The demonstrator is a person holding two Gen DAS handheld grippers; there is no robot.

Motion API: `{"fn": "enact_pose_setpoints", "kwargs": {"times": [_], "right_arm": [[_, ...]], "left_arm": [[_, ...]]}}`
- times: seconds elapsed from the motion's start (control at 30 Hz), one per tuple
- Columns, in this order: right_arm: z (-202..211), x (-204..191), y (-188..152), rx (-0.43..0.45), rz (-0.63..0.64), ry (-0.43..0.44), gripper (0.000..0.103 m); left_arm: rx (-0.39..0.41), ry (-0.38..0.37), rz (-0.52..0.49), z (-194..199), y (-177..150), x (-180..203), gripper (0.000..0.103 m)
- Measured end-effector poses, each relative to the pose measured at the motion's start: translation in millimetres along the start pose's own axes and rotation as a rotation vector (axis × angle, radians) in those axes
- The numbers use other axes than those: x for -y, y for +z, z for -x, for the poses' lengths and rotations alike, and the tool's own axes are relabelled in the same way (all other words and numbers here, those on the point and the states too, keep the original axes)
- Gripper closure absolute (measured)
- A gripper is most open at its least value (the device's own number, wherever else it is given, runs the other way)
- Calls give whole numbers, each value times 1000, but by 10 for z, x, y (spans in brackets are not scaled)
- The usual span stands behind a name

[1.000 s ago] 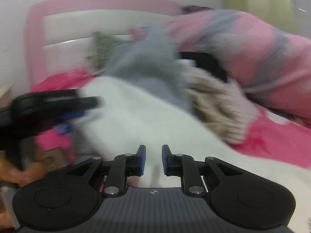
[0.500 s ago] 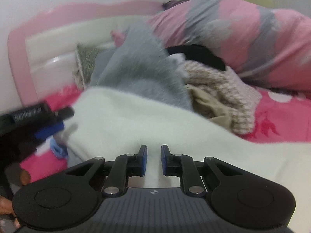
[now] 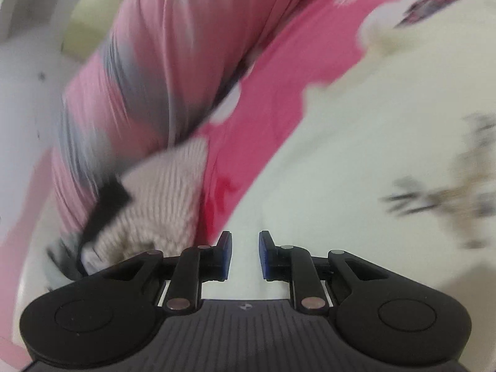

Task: Fold clothes

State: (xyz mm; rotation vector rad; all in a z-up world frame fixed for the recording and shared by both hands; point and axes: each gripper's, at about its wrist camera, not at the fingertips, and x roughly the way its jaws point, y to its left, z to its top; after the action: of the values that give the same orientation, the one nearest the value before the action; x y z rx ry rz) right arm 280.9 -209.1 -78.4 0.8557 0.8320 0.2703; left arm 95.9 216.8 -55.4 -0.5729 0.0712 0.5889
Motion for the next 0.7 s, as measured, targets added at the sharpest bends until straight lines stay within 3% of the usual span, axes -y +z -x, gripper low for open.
{"fn": "enact_pose_setpoints", "kwargs": {"times": [0.17,0.33,0.43,0.53,0.7], "right_arm": [[962,456,-151,47,-71,13,82],[1766,913,-317,136,-97,-58,82],[2119,1156,-346,197,-100,-130,82],[2406,1395,-341,258,-98,-203,82],[2741,1843,-222,342,-150,-283,75]], "left_arm": [[12,-165,-50,124,-37,135,71],[-50,-401,-218,291,-214,490,71],[-153,-510,-343,352,-370,788,70],[-287,-591,-400,390,-523,1042,70],[-460,-656,-462,395,-828,1485,70]]}}
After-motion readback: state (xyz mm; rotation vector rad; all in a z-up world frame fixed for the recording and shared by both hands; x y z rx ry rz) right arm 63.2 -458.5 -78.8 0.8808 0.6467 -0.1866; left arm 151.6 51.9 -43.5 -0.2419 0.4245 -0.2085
